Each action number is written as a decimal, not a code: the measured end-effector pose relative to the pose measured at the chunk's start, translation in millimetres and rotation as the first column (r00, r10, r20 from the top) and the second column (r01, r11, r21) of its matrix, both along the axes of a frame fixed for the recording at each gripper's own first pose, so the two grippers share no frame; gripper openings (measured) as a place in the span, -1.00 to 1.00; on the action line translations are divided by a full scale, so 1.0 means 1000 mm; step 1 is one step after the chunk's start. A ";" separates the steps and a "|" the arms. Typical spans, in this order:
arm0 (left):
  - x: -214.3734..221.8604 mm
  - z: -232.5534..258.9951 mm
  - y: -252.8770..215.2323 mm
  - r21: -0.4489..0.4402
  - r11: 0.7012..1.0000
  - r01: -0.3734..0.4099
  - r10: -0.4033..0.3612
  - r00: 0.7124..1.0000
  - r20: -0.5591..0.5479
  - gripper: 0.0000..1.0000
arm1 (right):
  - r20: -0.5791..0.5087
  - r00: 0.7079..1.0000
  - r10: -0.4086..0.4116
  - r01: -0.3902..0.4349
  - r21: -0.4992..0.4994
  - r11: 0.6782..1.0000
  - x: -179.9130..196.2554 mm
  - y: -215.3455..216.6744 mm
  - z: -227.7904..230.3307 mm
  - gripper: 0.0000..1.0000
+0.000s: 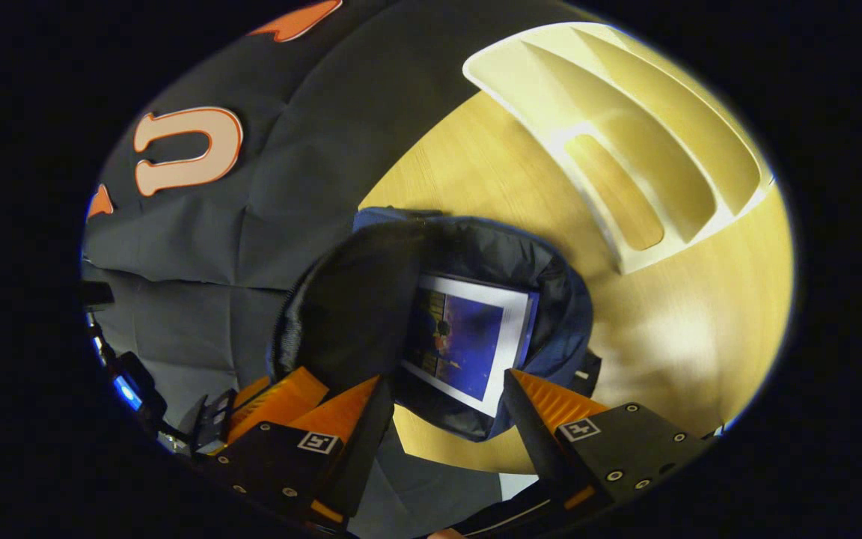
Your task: Open the schoolbag, grab two books from the bookshelf and put them into the schoolbag.
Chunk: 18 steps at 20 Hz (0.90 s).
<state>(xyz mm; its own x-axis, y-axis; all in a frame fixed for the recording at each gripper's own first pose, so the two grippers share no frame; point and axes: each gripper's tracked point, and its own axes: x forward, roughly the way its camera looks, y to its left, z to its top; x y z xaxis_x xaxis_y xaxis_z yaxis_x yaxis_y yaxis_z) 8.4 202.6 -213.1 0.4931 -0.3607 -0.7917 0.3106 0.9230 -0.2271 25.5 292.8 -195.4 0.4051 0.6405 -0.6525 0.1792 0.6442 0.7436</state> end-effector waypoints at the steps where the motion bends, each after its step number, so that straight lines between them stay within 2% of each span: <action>1: 0.000 -0.013 0.006 0.003 1.000 0.002 -0.002 1.000 -0.006 -0.96 | 0.027 1.000 -0.014 0.015 -0.015 1.000 0.004 -0.014 0.006 0.81; 3: -0.002 -0.039 0.013 -0.005 1.000 0.010 -0.010 1.000 -0.015 -0.89 | 0.081 0.996 -0.044 0.049 -0.059 0.997 0.010 -0.045 0.017 0.81; 4: -0.006 -0.051 0.011 -0.002 1.000 0.014 -0.014 1.000 -0.008 -0.75 | 0.113 0.992 -0.060 0.070 -0.085 0.994 0.012 -0.063 0.021 0.82; 5: -0.010 -0.062 0.011 0.000 1.000 0.018 -0.018 1.000 -0.003 -0.72 | 0.148 0.986 -0.071 0.089 -0.119 0.989 0.016 -0.081 0.028 0.83; 7: -0.014 -0.075 0.007 -0.017 1.000 0.016 -0.016 1.000 0.006 -0.44 | 0.215 0.973 -0.085 0.128 -0.194 0.972 0.019 -0.118 0.035 0.83; 10: -0.014 -0.053 -0.016 -0.033 0.999 -0.016 0.018 0.999 0.047 0.45 | 0.314 0.945 -0.092 0.183 -0.276 0.943 0.028 -0.166 0.053 0.88; 12: -0.010 -0.039 -0.025 -0.031 0.999 -0.045 0.048 0.994 0.095 0.84 | 0.377 0.921 -0.096 0.219 -0.300 0.929 0.033 -0.193 0.072 0.90; 13: -0.005 -0.030 -0.029 -0.030 0.997 -0.068 0.071 0.989 0.132 0.88 | 0.418 0.903 -0.096 0.237 -0.300 0.924 0.037 -0.204 0.084 0.90; 15: 0.005 -0.008 -0.042 -0.038 0.994 -0.107 0.112 0.970 0.217 0.94 | 0.526 0.847 -0.076 0.267 -0.297 0.917 0.042 -0.219 0.109 0.91; 18: 0.017 0.030 -0.063 -0.055 0.983 -0.176 0.184 0.923 0.337 0.95 | 0.636 0.771 -0.047 0.329 -0.334 0.883 0.049 -0.245 0.131 0.93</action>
